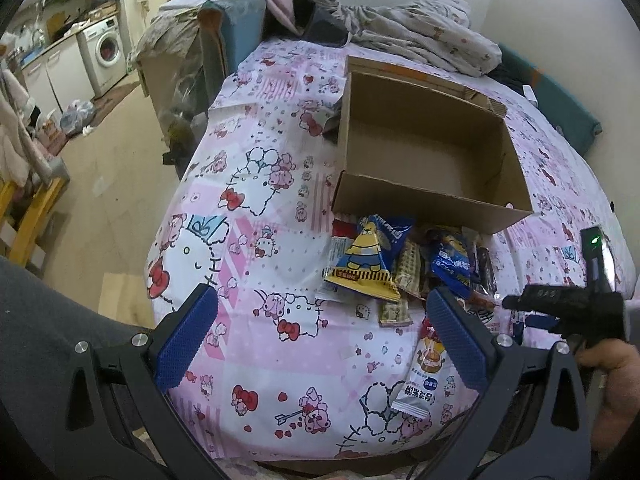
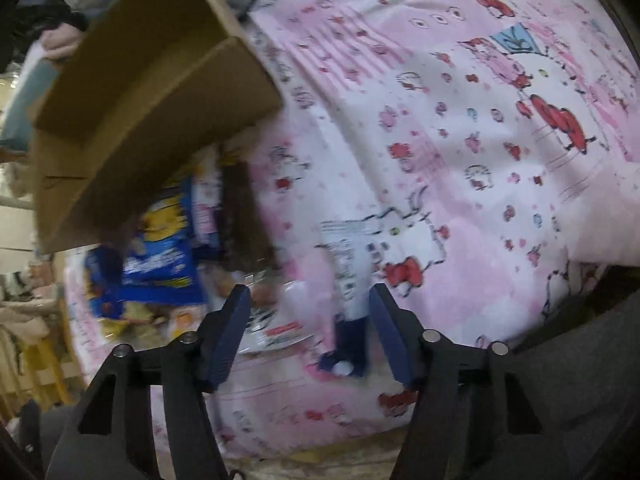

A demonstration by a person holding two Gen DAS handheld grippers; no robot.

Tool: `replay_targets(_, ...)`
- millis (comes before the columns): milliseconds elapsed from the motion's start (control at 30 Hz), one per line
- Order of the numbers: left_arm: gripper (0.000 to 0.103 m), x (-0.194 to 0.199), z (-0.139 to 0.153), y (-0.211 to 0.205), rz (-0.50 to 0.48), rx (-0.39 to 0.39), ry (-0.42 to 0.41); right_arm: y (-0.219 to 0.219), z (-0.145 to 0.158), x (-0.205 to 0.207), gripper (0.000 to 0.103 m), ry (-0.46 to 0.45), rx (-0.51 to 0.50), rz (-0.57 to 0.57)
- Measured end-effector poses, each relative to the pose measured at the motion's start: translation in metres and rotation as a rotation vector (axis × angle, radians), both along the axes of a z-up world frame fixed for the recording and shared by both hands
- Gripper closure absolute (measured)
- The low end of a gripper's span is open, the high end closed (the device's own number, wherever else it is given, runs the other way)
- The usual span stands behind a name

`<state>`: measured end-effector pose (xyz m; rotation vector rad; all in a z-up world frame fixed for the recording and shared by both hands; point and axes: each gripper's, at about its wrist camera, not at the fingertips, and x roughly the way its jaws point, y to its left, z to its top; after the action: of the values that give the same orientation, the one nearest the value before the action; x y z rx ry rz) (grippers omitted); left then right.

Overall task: Organize snacks
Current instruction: 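Grasp the white rice cake packet with the left gripper while the right gripper grasps the white tube snack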

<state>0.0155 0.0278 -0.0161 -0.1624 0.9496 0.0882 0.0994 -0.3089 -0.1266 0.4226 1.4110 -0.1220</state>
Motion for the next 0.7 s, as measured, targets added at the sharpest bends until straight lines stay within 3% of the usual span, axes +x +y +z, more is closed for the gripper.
replay_targets(67, 0.000, 0.001, -0.001, 0.001, 0.004, -0.008, 0.008, -0.001, -0.009, 0.000, 0.042, 0.023, -0.028, -0.011)
replay_targets(167, 0.000, 0.002, -0.001, 0.000, 0.005, -0.009, 0.011, -0.002, -0.016, -0.001, 0.060, 0.040, -0.053, -0.021)
replay_targets(233, 0.000, 0.003, -0.002, 0.001, 0.004, -0.006, 0.013, -0.001, -0.017, -0.003, 0.080, 0.039, -0.058, -0.013)
replay_targets(267, 0.000, 0.004, -0.002, 0.000, 0.002, -0.005, 0.016, -0.001, -0.017, -0.004, 0.082, 0.032, -0.052, -0.016)
replay_targets(433, 0.000, 0.008, -0.013, -0.007, -0.035, 0.001, 0.077, -0.008, 0.015, -0.006, 0.084, -0.072, 0.040, -0.015)
replay_targets(533, 0.001, 0.017, -0.030, -0.015, -0.075, -0.027, 0.173, -0.008, 0.044, -0.013, 0.084, -0.155, 0.100, 0.016)
replay_targets(600, 0.011, 0.025, -0.044, -0.021, -0.111, -0.073, 0.258, -0.006, 0.070, -0.013, 0.084, -0.205, 0.147, 0.050)
replay_targets(700, 0.022, 0.031, -0.064, -0.042, -0.179, -0.068, 0.350, -0.007, 0.080, -0.017, 0.084, -0.288, 0.245, 0.102)
